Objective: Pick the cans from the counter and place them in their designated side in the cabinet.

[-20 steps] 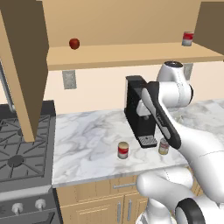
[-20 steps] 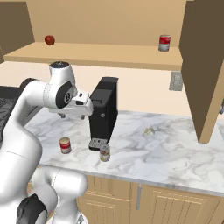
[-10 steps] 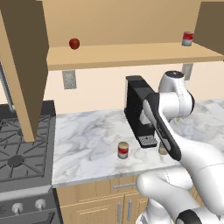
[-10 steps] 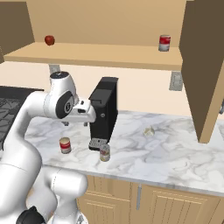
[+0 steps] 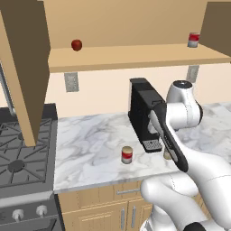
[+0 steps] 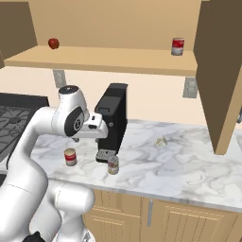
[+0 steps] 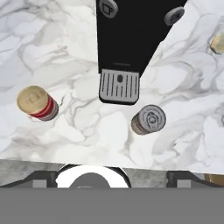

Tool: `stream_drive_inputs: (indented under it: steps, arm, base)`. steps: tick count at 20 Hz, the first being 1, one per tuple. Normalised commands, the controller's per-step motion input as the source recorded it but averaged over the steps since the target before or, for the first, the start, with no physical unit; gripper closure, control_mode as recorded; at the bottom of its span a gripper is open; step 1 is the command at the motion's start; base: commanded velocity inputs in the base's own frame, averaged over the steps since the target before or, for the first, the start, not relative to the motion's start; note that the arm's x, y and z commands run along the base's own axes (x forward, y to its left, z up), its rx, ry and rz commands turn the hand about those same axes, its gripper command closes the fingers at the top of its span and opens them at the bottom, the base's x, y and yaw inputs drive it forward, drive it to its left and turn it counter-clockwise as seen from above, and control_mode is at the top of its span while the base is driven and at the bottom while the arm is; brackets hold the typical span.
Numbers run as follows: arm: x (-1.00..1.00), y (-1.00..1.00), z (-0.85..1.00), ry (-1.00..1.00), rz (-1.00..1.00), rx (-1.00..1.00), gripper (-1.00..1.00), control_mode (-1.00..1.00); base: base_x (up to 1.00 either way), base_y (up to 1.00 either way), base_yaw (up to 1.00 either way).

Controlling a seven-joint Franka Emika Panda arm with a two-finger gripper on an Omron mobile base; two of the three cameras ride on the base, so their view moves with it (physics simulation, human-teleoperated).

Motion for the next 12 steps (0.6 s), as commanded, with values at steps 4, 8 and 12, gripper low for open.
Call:
stream_drive_inputs:
  steps: [4,8,12]
  arm:
    - [-0.03,-0.19,-0.08,0.0,0.0,-0.01,-1.0,-1.0]
    - [-0.06,-0.2,-0.1,-0.01,0.0,-0.02,-1.0,-1.0]
    - [-0.03,-0.18,-0.08,0.0,0.0,-0.01,-1.0,-1.0]
  base:
    - [0.0,0.0,0.0]
    - [0.0,0.0,0.0]
    - [0.0,0.0,0.0]
